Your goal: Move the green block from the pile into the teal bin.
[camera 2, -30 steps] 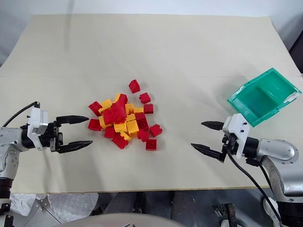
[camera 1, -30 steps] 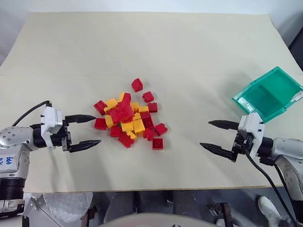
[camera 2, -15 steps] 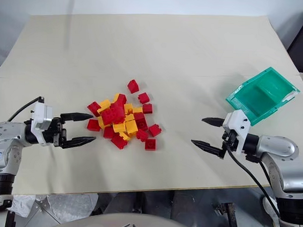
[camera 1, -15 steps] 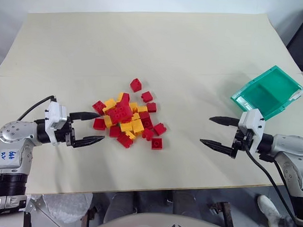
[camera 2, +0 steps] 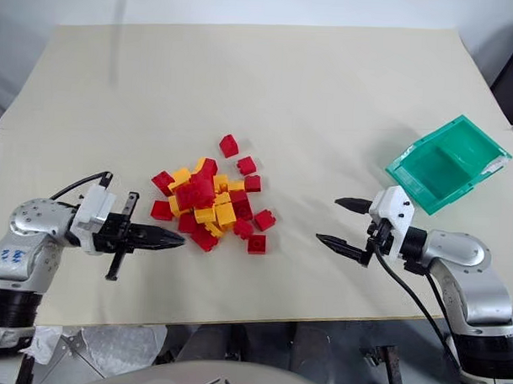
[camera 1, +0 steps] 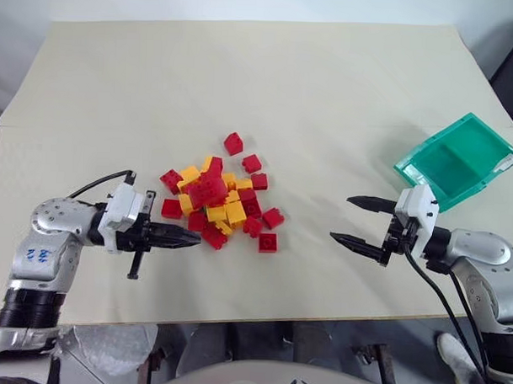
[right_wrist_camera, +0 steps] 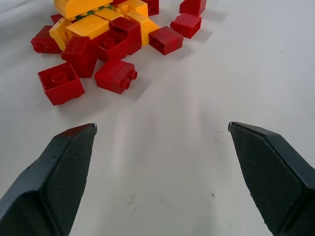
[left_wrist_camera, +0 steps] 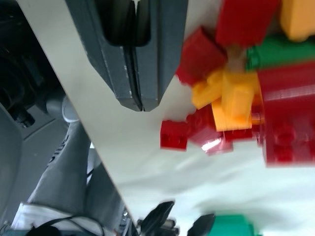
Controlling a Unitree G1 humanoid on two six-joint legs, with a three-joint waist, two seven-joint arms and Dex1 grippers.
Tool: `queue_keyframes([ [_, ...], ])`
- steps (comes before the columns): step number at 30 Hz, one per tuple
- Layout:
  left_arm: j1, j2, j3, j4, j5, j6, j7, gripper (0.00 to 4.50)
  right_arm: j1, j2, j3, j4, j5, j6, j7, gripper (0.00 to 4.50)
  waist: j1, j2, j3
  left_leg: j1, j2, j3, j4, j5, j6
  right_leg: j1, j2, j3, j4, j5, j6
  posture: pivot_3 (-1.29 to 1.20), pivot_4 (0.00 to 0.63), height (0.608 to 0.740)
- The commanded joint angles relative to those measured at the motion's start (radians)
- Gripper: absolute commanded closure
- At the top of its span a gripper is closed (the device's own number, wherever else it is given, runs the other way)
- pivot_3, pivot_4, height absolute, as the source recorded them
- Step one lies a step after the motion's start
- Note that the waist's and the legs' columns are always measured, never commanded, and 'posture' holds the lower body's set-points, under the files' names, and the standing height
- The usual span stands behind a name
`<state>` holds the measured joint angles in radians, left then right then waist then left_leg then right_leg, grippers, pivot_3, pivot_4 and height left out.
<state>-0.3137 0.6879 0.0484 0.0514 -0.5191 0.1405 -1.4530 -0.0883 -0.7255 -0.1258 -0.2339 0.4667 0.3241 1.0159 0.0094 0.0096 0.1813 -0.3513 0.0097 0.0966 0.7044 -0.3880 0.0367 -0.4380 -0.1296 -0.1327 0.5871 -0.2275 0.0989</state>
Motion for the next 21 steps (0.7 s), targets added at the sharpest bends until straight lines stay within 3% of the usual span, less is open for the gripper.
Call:
queue_keyframes([
  [1,-0.099,-0.074,-0.048,0.16,0.091,-0.112,0.042,4.48,0.007,0.019,-0.002,-0.038,0.002,-0.02,-0.019,0.0,0.005,0.0,0.0,0.0,0.0,0.0,0.001,0.0,0.0,0.0,0.0,0.0,0.0,0.0,0.0,0.0,0.15,0.74],
  [6,-0.218,-0.146,-0.038,0.329,0.153,-0.194,0.13,4.48,0.017,0.031,-0.005,-0.054,-0.001,-0.021,-0.043,0.0,0.008,0.0,0.0,-0.001,0.0,0.0,0.003,0.0,0.0,0.0,0.001,0.0,0.001,0.001,0.001,0.0,0.15,0.74],
  [11,-0.304,-0.148,-0.03,0.535,0.264,-0.31,0.278,4.48,0.022,0.041,0.0,-0.058,-0.006,-0.029,-0.062,0.0,0.01,-0.001,0.0,0.0,0.0,0.0,0.005,0.0,0.0,0.001,0.0,0.0,0.002,0.001,0.001,0.0,0.15,0.74],
  [15,-0.349,-0.13,-0.019,0.61,0.331,-0.299,0.413,4.48,0.01,0.048,0.004,-0.05,-0.009,-0.036,-0.071,0.0,0.01,-0.001,0.0,-0.001,0.0,0.0,0.009,0.0,0.001,0.001,0.0,0.0,0.004,0.001,0.002,0.0,0.15,0.74],
  [21,-0.213,-0.079,0.04,0.273,0.149,-0.063,0.327,4.48,-0.018,0.048,0.008,-0.031,-0.011,-0.035,-0.065,0.0,0.001,-0.001,0.0,-0.001,0.002,-0.001,0.011,-0.001,0.001,0.001,0.0,0.001,0.004,0.002,0.002,0.0,0.15,0.74],
])
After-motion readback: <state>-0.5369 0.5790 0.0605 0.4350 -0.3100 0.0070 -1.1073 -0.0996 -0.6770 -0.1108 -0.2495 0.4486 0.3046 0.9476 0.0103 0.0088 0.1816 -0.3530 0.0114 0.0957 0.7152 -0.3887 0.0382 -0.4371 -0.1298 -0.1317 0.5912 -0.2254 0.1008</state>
